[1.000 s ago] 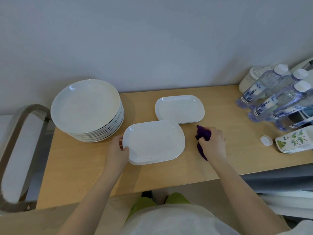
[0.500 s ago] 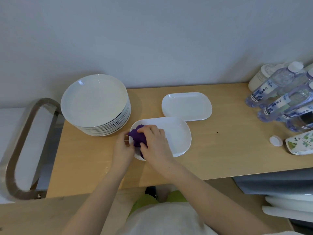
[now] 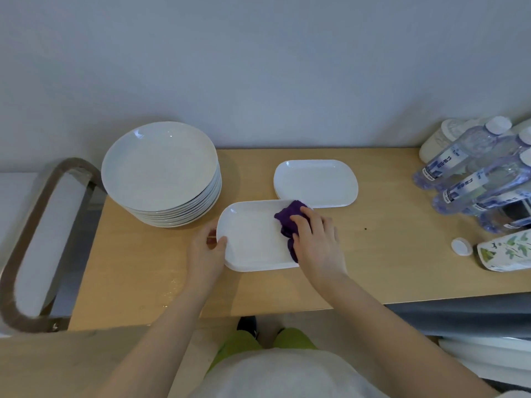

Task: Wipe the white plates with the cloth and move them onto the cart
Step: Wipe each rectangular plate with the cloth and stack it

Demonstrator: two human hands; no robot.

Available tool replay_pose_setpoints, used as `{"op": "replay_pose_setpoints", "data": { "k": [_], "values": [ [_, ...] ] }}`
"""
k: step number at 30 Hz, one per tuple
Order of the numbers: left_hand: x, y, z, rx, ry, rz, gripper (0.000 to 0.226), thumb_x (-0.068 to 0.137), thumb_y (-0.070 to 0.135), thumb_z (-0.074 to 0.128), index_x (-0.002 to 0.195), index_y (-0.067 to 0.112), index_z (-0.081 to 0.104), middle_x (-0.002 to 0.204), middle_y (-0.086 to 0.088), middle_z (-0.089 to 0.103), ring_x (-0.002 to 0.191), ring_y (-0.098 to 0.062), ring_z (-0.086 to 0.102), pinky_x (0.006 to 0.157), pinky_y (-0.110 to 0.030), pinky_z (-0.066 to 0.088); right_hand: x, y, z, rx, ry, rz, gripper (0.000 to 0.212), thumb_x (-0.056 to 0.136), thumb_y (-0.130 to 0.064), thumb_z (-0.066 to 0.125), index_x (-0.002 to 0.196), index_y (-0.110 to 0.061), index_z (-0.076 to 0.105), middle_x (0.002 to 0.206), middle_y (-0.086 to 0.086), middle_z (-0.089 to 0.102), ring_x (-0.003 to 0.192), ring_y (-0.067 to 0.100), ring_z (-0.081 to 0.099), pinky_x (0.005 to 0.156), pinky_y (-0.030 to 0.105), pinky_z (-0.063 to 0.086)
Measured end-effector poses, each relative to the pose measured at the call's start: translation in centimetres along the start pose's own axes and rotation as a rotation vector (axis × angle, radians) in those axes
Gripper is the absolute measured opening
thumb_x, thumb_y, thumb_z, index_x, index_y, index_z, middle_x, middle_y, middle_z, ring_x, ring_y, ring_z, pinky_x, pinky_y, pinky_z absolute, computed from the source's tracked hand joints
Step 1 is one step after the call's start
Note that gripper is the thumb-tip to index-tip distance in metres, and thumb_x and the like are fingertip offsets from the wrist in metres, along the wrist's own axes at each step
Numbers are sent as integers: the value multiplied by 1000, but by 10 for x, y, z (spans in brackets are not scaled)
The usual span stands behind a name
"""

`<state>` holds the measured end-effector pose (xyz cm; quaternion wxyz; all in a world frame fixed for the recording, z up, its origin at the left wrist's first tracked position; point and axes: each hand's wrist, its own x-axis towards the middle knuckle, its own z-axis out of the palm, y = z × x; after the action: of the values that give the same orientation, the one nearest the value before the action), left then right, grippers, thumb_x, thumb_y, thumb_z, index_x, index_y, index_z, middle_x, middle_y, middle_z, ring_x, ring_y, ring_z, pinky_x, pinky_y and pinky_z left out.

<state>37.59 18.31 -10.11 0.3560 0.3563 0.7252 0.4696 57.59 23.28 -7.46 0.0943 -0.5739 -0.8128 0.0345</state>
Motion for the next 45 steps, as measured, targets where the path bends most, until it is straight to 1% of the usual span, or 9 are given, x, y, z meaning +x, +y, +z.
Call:
{"op": "replay_pose_setpoints", "data": {
  "k": [4,8,14,20,25,31,34,39,45],
  "values": [
    [1,-1,-4,-23,-35,6,37,85,-4,55,103,28,62,100,11,64,90,-2,58,73,-15,43,18,-15,10,40,58,93,38,71,1,73,109,-2,65,120,19,61,95,43,60,81,48,52],
    [3,0,-6,-23,-60,-3,34,86,-4,56,103,25,61,102,6,64,92,-7,58,75,-16,44,37,-45,19,157,0,186,37,91,-12,53,128,-8,54,140,11,46,120,37,44,100,40,37],
    [9,-2,-6,4,-89,-12,30,87,-3,59,108,18,59,100,1,65,94,-15,60,77,-22,46,42,-100,27,138,-121,-195,38,88,-18,57,126,-14,52,142,7,42,121,34,40,94,40,37],
    [6,-5,-6,0,-91,-15,34,89,3,57,100,35,56,97,14,64,89,0,60,71,-18,46,48,-90,23,77,-96,-285,33,79,-13,67,112,-13,63,129,5,56,110,33,51,80,40,46],
    [6,-6,-8,28,-81,-86,34,88,8,57,111,33,56,100,21,61,90,6,57,67,-13,42,57,-35,8,-50,-102,-86,35,88,-19,54,123,-19,51,133,0,47,110,30,44,81,36,39],
    [13,-2,-10,18,-78,-180,34,85,10,61,111,32,56,95,15,62,88,-4,59,66,-23,48,38,14,-13,-119,-132,94,36,94,-39,46,128,-26,44,134,-4,41,106,27,45,83,34,45],
    [12,-1,-10,-25,-76,-221,35,85,8,60,112,30,57,96,10,63,91,-10,61,76,-36,56,24,0,-5,10,-123,173,38,96,-32,44,134,-24,43,142,-2,35,112,29,42,94,30,38],
    [12,0,-10,-69,-80,-245,31,85,7,61,104,31,57,98,7,62,91,-10,60,80,-39,56,33,-39,11,113,-87,199,37,96,-27,41,132,-22,46,144,-2,36,115,27,41,101,30,30],
    [10,3,-9,-105,-93,-221,23,86,4,62,93,26,60,94,-4,69,91,-22,66,78,-44,57,48,-88,17,172,-166,38,40,92,-24,47,132,-21,43,144,-4,36,117,27,36,101,31,27]
  ]
}}
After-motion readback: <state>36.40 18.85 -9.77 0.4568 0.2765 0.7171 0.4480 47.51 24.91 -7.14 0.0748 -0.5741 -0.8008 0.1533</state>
